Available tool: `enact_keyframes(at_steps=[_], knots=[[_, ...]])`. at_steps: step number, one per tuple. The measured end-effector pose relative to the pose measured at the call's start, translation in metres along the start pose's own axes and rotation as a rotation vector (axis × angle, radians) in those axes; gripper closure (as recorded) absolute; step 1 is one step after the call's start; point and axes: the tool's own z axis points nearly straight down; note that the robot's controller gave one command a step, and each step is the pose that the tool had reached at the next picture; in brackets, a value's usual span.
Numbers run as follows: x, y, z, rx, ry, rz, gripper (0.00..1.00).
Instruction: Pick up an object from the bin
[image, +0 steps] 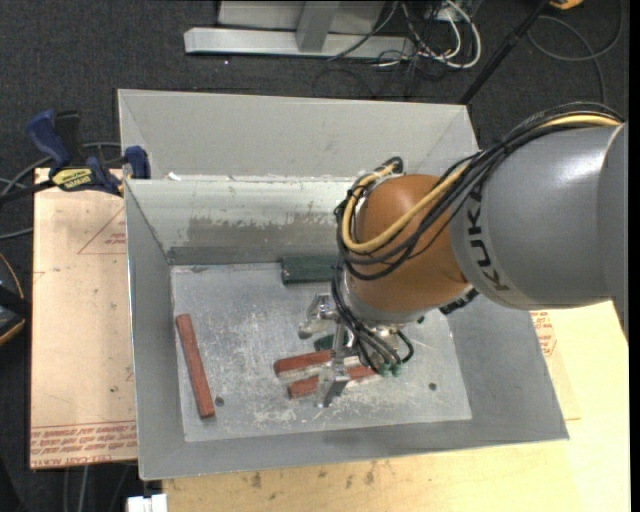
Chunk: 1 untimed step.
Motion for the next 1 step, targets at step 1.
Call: enact_keyframes(at_steps=[1], knots=[[-0.0012,-0.0043,0.0375,0.001,0.01,-0.004,0.0]])
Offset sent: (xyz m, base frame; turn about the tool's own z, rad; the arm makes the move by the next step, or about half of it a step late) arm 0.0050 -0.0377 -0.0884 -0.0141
